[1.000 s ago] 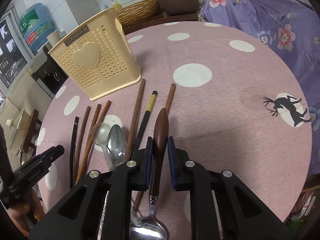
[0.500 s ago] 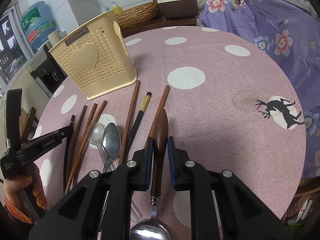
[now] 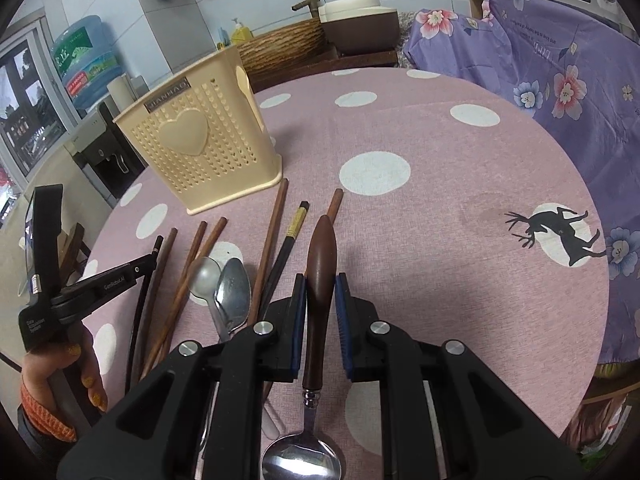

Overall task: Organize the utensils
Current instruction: 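Grasp the black chopstick with the left tool while the right tool grasps the wooden-handled spoon, then carry the black chopstick over the beige holder and release it with the left tool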

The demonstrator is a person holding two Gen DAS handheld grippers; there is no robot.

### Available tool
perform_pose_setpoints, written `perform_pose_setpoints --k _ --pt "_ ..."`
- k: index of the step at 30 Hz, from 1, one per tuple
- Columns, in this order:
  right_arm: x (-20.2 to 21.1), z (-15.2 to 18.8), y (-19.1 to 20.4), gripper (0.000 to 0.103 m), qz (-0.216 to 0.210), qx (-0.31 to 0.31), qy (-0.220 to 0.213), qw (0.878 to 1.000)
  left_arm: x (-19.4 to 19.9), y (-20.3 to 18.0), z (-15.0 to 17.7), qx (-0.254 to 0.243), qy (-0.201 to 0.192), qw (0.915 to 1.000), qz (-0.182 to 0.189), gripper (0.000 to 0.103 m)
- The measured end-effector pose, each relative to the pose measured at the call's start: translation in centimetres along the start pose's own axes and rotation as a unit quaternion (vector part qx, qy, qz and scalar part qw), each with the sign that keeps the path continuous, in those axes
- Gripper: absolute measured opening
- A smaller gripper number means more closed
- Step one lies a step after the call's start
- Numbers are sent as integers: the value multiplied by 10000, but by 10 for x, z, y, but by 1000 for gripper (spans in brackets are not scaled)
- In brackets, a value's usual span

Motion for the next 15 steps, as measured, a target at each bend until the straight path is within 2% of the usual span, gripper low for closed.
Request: perform_pose_setpoints --k 6,15 --pt "28 -12 1 15 -310 -2 -302 9991 46 13 -24 176 -633 9977 175 9" --pt "84 -32 7 15 -600 160 -935 9937 131 27 -49 200 -1684 9854 135 9"
Point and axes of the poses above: each gripper's, at about its wrist camera, not at the fingertips, and x roughly against the way its jaws point, y to its left, z to its underside, the point moved 10 cm from there along -x, roughly the way its jaws point, and after that the axes turned 11 degrees about -x, right-handed, at the moved point
